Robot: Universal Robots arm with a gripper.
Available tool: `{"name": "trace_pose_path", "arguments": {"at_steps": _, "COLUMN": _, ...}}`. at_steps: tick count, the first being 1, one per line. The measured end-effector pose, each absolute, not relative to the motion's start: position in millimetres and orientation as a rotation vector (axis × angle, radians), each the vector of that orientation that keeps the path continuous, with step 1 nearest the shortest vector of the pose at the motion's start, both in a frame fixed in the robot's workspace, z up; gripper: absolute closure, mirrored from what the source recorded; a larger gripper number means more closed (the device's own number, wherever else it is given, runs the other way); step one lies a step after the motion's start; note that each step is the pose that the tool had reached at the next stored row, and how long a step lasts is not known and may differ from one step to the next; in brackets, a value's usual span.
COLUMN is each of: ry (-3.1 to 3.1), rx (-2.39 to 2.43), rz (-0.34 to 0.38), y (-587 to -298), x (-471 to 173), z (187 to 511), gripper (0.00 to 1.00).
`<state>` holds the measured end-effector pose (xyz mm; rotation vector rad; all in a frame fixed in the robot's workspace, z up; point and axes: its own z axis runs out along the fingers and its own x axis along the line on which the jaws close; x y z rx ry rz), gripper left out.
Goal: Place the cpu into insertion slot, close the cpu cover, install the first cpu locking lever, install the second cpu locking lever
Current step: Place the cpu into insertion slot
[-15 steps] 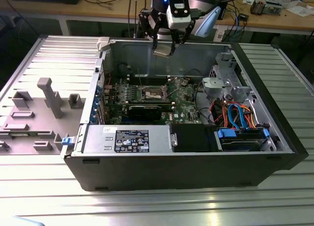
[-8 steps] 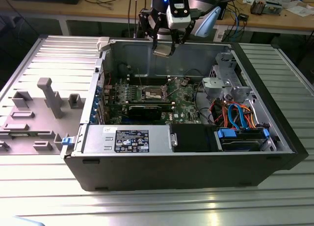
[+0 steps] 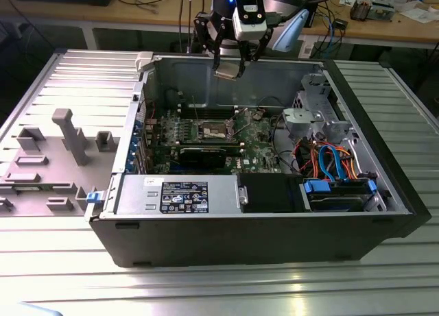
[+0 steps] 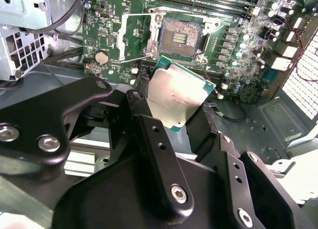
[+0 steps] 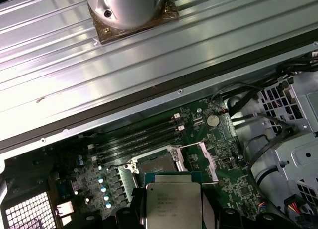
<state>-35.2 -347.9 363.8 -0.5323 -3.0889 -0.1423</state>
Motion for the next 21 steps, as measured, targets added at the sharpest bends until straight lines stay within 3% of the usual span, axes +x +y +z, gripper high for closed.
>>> {"name": "trace_pose_path", "arguments": {"at_steps": 21, "ry": -3.079, "rx": -0.6, "rz": -0.142, "y": -347.9, "x": -35.2, "z": 363.8, "gripper": 0.45}}
